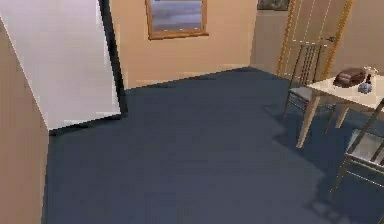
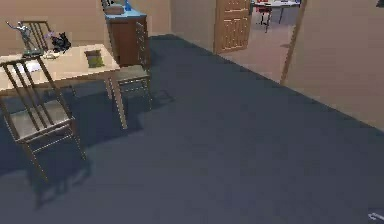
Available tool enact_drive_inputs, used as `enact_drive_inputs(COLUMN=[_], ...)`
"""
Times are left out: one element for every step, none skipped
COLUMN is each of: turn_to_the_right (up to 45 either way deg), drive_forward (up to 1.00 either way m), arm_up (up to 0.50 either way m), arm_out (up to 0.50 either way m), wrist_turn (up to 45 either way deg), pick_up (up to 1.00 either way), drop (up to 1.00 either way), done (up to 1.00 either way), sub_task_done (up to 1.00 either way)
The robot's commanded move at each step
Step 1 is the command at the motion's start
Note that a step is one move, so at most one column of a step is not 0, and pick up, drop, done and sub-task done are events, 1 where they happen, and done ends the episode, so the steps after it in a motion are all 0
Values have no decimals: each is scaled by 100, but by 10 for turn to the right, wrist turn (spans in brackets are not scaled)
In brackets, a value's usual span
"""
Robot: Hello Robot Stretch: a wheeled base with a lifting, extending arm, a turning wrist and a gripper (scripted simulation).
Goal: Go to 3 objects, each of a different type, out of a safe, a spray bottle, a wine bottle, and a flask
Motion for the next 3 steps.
enact_drive_inputs(turn_to_the_right=[450, 60, 0], drive_forward=[0, 0, 35], arm_up=[0, 0, 0], arm_out=[0, 0, 0], wrist_turn=[0, 0, 0], pick_up=[0, 0, 0], drop=[0, 0, 0], done=[0, 0, 0], sub_task_done=[0, 0, 0])
